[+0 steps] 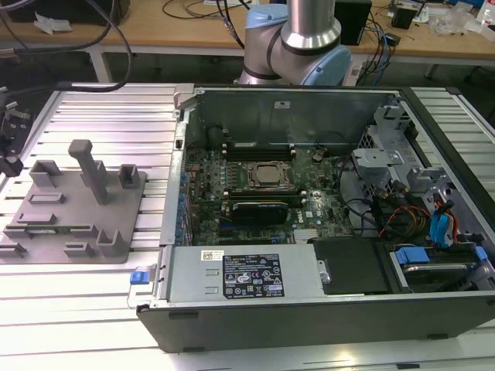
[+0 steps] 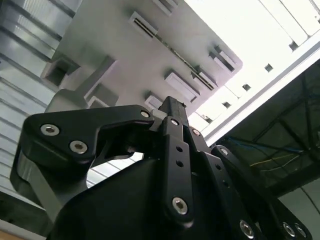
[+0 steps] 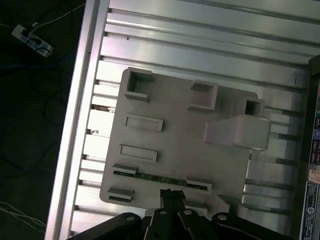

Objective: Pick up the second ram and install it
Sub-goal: 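Pick up the second ram and move it above second insertion slot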

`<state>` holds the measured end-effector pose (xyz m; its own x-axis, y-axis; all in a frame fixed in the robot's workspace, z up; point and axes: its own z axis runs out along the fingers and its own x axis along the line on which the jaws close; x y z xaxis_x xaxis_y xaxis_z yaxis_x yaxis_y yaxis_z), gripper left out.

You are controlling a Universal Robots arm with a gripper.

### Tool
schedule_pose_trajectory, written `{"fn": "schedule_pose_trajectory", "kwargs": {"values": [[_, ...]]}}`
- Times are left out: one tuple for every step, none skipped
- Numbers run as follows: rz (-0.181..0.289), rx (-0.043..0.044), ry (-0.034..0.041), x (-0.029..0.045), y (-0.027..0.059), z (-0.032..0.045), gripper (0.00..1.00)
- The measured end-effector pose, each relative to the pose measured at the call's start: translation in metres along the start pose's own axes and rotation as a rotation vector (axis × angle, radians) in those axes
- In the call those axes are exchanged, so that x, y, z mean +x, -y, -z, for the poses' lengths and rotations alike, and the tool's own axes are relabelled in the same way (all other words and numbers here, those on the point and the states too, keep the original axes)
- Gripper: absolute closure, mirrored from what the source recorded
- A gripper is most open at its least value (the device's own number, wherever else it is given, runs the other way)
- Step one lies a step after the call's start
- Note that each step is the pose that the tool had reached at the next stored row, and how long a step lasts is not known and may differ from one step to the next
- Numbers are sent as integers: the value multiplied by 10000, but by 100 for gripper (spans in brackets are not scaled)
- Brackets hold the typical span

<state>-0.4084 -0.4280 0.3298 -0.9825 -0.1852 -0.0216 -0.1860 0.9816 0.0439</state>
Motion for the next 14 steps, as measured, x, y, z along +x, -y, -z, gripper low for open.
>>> {"fn": "schedule_pose_trajectory", "kwargs": {"values": [[254, -5, -11, 0, 0, 0, 92], [446, -7, -21, 0, 0, 0, 92], [620, -9, -28, 0, 0, 0, 92], [974, -11, -45, 0, 0, 0, 92], [1232, -11, -57, 0, 0, 0, 92], [1703, -10, -81, 0, 0, 0, 92], [2153, -8, -103, 0, 0, 0, 92], [2560, -8, -123, 1, 0, 0, 92], [2889, -11, -137, 1, 0, 0, 92], [3214, -13, -152, 0, 0, 0, 92], [3567, -18, -168, 1, 0, 0, 92], [4003, -26, -187, 1, 0, 0, 92], [4368, -29, -203, 0, 0, 0, 92], [4499, -30, -209, 1, 0, 0, 92]]}}
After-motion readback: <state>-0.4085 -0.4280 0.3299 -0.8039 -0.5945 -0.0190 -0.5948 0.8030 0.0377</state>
